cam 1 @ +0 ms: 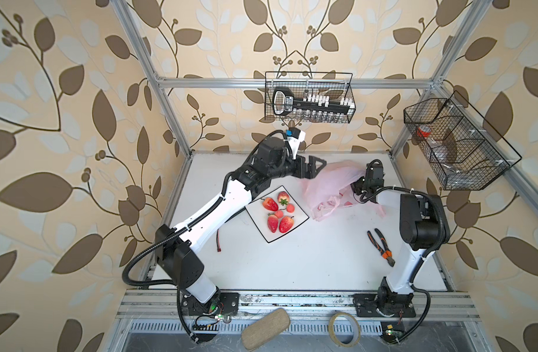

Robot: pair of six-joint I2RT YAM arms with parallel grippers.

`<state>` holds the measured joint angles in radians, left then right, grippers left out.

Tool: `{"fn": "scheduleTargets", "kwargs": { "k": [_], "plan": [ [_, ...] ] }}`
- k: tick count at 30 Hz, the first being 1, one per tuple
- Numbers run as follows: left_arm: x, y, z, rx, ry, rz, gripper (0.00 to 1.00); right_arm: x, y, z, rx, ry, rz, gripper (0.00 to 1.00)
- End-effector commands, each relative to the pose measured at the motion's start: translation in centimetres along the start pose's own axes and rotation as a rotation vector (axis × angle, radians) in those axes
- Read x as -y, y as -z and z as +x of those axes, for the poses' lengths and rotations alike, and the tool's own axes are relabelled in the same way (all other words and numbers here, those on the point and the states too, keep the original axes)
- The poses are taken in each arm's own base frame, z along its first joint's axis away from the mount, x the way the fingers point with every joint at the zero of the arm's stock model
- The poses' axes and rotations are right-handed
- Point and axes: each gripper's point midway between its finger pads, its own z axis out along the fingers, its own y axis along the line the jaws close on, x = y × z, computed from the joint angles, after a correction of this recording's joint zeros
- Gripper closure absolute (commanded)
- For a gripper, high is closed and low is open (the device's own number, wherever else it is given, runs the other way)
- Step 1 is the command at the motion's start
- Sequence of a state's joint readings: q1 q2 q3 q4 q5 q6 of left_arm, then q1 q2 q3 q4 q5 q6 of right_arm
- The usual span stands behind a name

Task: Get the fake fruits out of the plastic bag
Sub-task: 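Lift the bag handle with the left gripper while the right grasps a pear inside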

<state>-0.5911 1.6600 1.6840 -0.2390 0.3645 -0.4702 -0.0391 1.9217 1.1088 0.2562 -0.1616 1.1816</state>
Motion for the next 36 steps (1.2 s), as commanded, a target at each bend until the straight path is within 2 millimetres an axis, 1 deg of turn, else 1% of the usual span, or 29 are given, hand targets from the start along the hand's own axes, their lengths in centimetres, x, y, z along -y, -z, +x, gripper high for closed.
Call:
{"fn": "scheduleTargets", "kwargs": {
  "k": [1, 4, 7, 12, 15, 17, 18, 21, 24, 27, 29, 32, 33, 34, 36],
  "plan": [
    [-7.9, -3.0, 3.0, -0.126, 0.419, -0.223, 0.01, 0.1, -0.7, 1.8, -0.053, -0.001, -0.012, 0.52],
    [-11.4, -5.4, 3.3, -0.106, 0.595, -0.264, 0.01, 0.0, -0.7, 2.8, -0.075, 0.013, -0.016, 0.52],
    [-13.9, -7.3, 3.5, -0.099, 0.697, -0.313, 0.01, -0.1, -0.5, 3.5, -0.092, 0.023, -0.02, 0.52],
    [-16.9, -10.3, 4.5, -0.092, 0.844, -0.353, 0.01, 0.3, -0.5, 4.5, -0.118, 0.026, -0.017, 0.52],
    [-18.7, -11.8, 5.9, -0.099, 0.936, -0.382, 0.01, 0.7, -0.5, 4.9, -0.128, 0.015, -0.013, 0.52],
    [-19.7, -12.5, 6.8, -0.103, 0.962, -0.394, 0.03, 0.6, -0.4, 5.3, -0.136, 0.018, -0.017, 0.52],
    [-19.3, -13.1, 5.6, -0.085, 0.955, -0.361, 0.05, 0.6, -0.4, 5.5, -0.141, 0.02, -0.016, 0.52],
    [-19.6, -14.3, 5.3, -0.074, 0.951, -0.333, 0.15, 0.7, -0.2, 5.8, -0.145, 0.022, -0.016, 0.52],
    [-20.1, -15.3, 5.6, -0.074, 0.96, -0.312, 0.34, 0.7, 0.1, 5.8, -0.144, 0.024, -0.017, 0.52],
    [-20.6, -15.5, 6.4, -0.087, 0.964, -0.319, 0.55, 0.5, 0.3, 5.8, -0.142, 0.028, -0.02, 0.52],
    [-20.5, -15.3, 6.8, -0.097, 0.959, -0.322, 0.69, 0.2, 0.3, 5.8, -0.142, 0.03, -0.024, 0.52],
    [-19.9, -15.0, 6.4, -0.099, 0.926, -0.307, 0.91, 0.0, 0.4, 5.8, -0.142, 0.024, -0.029, 0.52],
    [-19.7, -15.0, 6.1, -0.096, 0.913, -0.297, 0.96, 0.0, 0.4, 5.8, -0.143, 0.021, -0.032, 0.52],
    [-19.3, -14.9, 5.5, -0.091, 0.895, -0.282, 1.0, -0.2, 0.5, 5.8, -0.142, 0.016, -0.037, 0.52],
    [-18.0, -14.7, 4.1, -0.077, 0.832, -0.24, 1.0, -0.6, 0.6, 5.7, -0.139, 0.009, -0.051, 0.52]
  ]
}}
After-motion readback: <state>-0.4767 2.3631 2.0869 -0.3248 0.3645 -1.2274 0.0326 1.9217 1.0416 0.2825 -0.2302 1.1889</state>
